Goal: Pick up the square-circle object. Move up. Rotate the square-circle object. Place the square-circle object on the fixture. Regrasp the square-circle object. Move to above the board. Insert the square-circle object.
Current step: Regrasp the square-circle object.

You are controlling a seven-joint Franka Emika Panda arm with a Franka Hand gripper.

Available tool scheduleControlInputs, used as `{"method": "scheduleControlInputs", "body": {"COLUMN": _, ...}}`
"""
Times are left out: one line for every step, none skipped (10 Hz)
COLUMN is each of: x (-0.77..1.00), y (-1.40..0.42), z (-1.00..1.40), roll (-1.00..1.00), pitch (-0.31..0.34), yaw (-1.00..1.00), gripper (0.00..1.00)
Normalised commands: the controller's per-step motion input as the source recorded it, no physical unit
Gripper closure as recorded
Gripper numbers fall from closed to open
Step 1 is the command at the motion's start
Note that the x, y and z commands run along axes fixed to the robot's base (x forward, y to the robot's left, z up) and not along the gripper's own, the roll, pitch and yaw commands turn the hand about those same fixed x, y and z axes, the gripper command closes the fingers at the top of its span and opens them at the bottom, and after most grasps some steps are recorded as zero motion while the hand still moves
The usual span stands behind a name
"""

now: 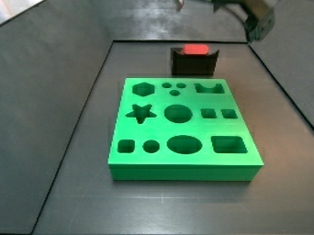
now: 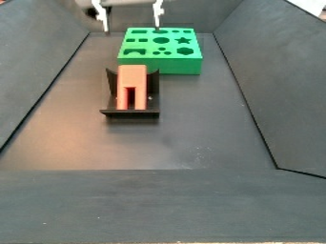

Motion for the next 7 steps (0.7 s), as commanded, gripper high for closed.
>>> {"method": "scheduleControlInputs", "body": {"x": 0.08, "y": 0.05, "z": -1.00, "roll": 0.09, "pitch": -0.140, "yaw": 0.04, "gripper": 0.00}}
{"method": "scheduleControlInputs", "body": {"x": 0.09, "y": 0.04, "z": -1.00, "roll": 0.08, "pitch": -0.136, "yaw": 0.01, "gripper": 0.00}}
{"method": "scheduleControlInputs", "body": {"x": 0.09, "y": 0.04, "z": -1.00, "roll": 0.08, "pitch": -0.112, "yaw": -0.03, "gripper": 0.00}}
{"method": "scheduleControlInputs", "body": {"x": 0.10, "y": 0.04, "z": -1.00, "roll": 0.07, "pitch": -0.100, "yaw": -0.04, "gripper": 0.00}}
{"method": "scheduleControlInputs", "body": {"x": 0.11, "y": 0.03, "z": -1.00, "roll": 0.07, "pitch": -0.067, "yaw": -0.05, "gripper": 0.00}}
{"method": "scheduleControlInputs", "body": {"x": 0.11, "y": 0.02, "z": -0.95, "roll": 0.07, "pitch": -0.041, "yaw": -0.06, "gripper": 0.00}}
{"method": "scheduleControlInputs", "body": {"x": 0.10, "y": 0.01, "z": -0.75, "roll": 0.06, "pitch": -0.003, "yaw": -0.05, "gripper": 0.00}}
